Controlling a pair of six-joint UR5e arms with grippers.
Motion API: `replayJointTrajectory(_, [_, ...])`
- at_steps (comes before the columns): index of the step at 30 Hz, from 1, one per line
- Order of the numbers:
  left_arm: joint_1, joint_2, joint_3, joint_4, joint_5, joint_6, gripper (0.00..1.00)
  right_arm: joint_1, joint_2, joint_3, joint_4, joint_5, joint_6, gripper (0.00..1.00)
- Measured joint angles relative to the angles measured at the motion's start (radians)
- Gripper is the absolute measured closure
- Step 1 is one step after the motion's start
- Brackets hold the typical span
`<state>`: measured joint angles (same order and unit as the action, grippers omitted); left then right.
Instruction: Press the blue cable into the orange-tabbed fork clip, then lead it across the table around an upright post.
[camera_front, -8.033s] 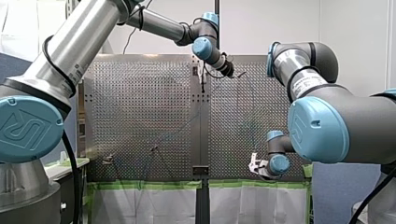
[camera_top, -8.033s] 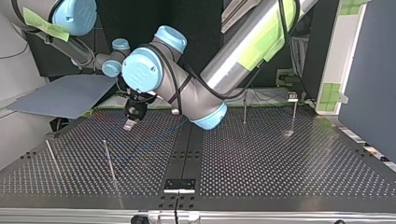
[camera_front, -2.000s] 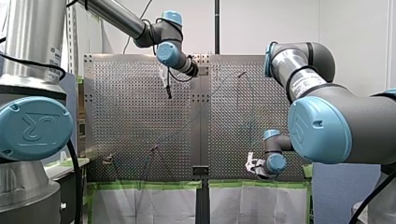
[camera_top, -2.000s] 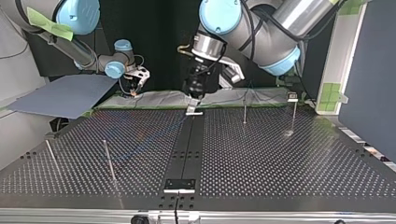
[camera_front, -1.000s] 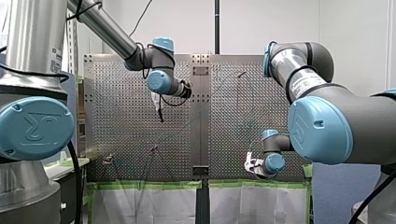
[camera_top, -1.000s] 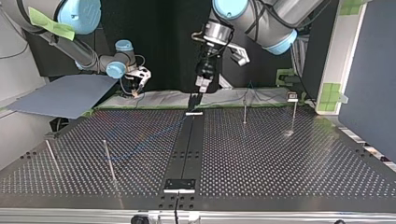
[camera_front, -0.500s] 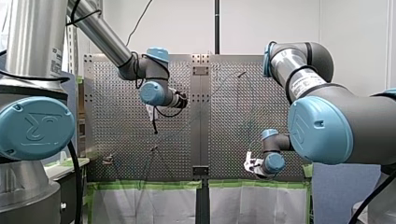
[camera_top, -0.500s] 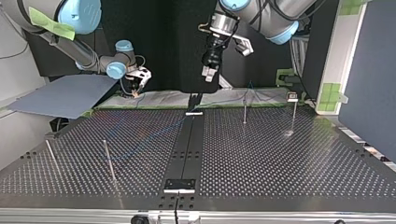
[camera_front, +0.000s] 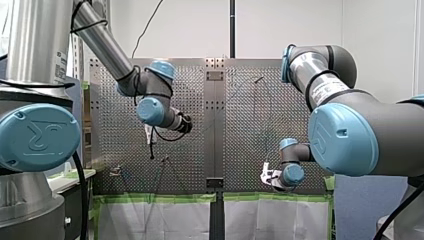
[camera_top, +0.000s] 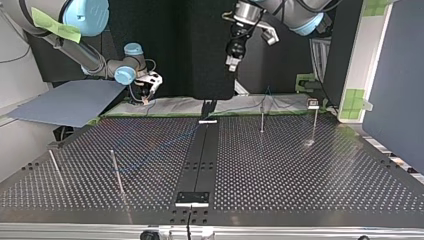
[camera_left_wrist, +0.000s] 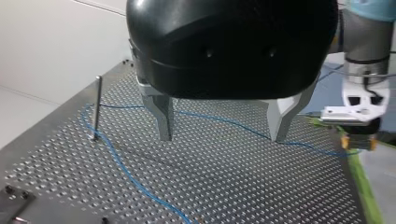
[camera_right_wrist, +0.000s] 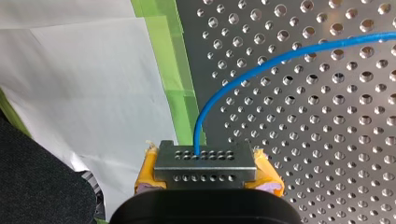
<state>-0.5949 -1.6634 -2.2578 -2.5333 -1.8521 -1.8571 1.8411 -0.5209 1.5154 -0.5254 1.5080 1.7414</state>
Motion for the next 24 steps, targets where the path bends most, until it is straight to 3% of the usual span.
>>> replayJointTrajectory(6, [0.01,0.0,-0.008,0.025,0.011,-0.004,0.0,0.002,0.0,0.0,0.0,0.0,-0.001,1.0])
replayJointTrajectory(13, [0.031,0.0,-0.009,0.078,0.06,-0.031,0.0,0.005,0.0,0.0,0.001,0.0,-0.004,1.0])
replayJointTrajectory(19, [0.072,0.0,-0.009,0.124,0.099,-0.026,0.0,0.006,0.0,-0.002,0.001,0.0,-0.005,1.0])
replayJointTrajectory(24, [0.112,0.0,-0.009,0.116,0.111,0.001,0.0,0.007,0.0,-0.002,0.001,0.0,-0.005,1.0])
